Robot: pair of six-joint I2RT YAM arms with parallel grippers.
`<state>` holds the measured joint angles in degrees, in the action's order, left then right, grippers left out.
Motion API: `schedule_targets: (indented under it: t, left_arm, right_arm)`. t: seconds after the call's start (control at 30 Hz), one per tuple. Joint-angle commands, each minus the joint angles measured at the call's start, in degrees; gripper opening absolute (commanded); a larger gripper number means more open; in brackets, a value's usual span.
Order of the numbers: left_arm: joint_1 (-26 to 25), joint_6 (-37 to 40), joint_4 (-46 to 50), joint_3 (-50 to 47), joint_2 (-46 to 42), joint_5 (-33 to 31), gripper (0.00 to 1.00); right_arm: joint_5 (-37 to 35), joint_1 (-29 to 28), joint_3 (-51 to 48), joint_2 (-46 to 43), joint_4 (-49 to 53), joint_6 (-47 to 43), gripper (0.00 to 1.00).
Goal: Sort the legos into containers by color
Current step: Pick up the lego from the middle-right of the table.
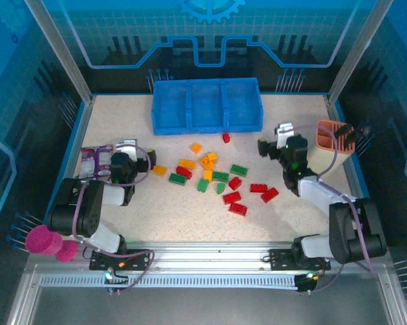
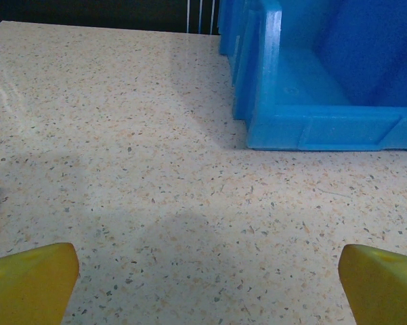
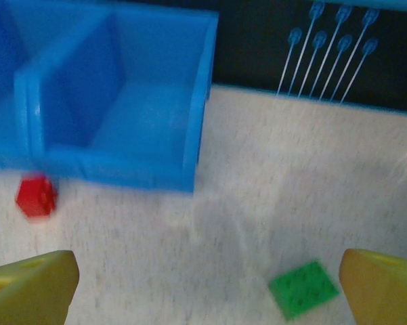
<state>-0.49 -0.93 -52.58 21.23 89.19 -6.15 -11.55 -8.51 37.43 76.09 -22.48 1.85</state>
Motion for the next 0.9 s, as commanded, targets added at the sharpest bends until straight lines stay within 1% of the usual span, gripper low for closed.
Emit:
schedule_targets:
  t: [0.0, 0.03, 0.07, 0.1, 0.13, 0.2, 0.27, 0.33, 0.4, 0.53, 0.67, 0.87]
  left_arm:
    - [0.2, 0.2, 2.2, 0.9, -3.3, -1.5, 0.99]
    - [0.1, -0.3, 8.5, 2.7, -7.0, -3.1, 0.99]
    - [0.1, -1.2, 15.1, 5.3, -10.2, -5.5, 0.99]
    - [0.1, -3.1, 25.3, 9.6, -13.6, -7.8, 0.99]
    - [0.1, -4.5, 34.8, 14.4, -16.2, -8.3, 0.99]
    - [-0.8, -6.9, 49.7, 23.6, -19.0, -6.9, 0.99]
    - [-3.2, -8.3, 59.3, 30.7, -20.4, -6.3, 0.99]
    - [-6.3, -6.8, 67.4, 38.5, -20.5, -6.4, 0.99]
    - [-8.1, -4.6, 73.1, 44.5, -20.0, -6.5, 0.99]
    - [-9.8, -2.6, 80.4, 51.3, -19.1, -5.7, 0.99]
    - [-10.6, -1.4, 81.8, 52.0, -19.1, -5.0, 0.99]
    - [-11.0, -0.1, 82.4, 51.6, -19.2, -4.7, 0.99]
  right_arm:
    - [-6.3, -0.4, 10.4, -0.8, 22.6, 8.4, 1.00]
    - [-8.1, -0.4, 12.5, -0.4, 24.9, 10.7, 1.00]
    - [-8.3, -0.2, 14.9, 0.0, 26.6, 12.2, 1.00]
    - [-7.7, 0.1, 17.5, 1.0, 29.4, 13.6, 1.00]
    - [-7.4, 0.4, 20.7, 2.5, 32.8, 14.9, 1.00]
    - [-7.7, 0.7, 27.6, 6.4, 40.8, 18.7, 1.00]
    - [-7.0, 0.8, 33.6, 10.3, 47.8, 22.7, 0.98]
    - [-3.9, 0.7, 37.5, 13.4, 51.6, 26.0, 0.90]
    - [-2.1, 0.3, 39.4, 15.5, 53.0, 28.6, 0.86]
    - [-3.5, -0.1, 44.6, 20.9, 59.0, 34.2, 0.79]
    - [-4.7, -0.1, 47.0, 25.1, 62.6, 39.7, 0.79]
    - [-6.6, 0.1, 45.4, 27.7, 62.6, 48.2, 0.75]
